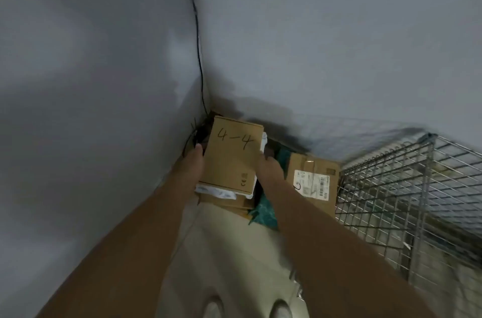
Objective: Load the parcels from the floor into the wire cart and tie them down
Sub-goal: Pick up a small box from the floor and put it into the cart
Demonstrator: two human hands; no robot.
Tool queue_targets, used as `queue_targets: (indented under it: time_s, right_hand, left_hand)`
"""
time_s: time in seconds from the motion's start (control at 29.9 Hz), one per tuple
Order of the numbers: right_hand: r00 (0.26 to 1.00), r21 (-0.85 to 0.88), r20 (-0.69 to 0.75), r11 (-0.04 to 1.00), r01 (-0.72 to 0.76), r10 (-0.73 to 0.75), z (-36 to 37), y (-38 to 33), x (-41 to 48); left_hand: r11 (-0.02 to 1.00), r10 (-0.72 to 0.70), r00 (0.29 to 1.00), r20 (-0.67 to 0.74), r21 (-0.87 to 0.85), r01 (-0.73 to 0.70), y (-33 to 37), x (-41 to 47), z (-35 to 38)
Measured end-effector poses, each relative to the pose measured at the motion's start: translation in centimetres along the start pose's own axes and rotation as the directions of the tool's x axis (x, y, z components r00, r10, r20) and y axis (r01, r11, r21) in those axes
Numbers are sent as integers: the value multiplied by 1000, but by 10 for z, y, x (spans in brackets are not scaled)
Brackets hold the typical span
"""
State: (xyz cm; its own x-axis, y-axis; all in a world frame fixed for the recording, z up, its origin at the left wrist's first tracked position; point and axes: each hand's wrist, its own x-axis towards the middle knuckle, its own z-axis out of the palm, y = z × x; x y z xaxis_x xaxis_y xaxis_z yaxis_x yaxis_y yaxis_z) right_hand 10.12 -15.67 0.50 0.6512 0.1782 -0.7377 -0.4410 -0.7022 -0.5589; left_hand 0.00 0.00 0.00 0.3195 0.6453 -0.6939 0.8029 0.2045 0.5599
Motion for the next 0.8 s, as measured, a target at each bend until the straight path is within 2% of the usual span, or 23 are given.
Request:
queue_targets:
  time_s: [0.13,0.23,0.3,0.43,0.63,0.8]
  right_hand:
    - [999,-1,-18,999,-42,42,27,11,31]
    - [999,-38,-39,999,-15,13,40,22,47]
    - [998,-47,-55,999,-16,13,43,25,53]
    - [996,-67,-88,997,-28,22,49,34,63]
    - [994,-74,-112,997,4,-12,45,29,54]
    - [983,-38,-133,992,123,-127,8,-11,14]
  left_hand:
    - [996,-82,996,-21,-49,81,-15,37,16]
    - [999,-24,1000,-5,-36,24,-13,36,26]
    - [1000,0,999,37,-1,0,-6,20,27]
    - [991,74,997,27,109,-76,-22,33,38]
    - [990,89,996,23,105,-91,-17,22,35]
    - [986,146,989,8,77,-146,24,-21,15]
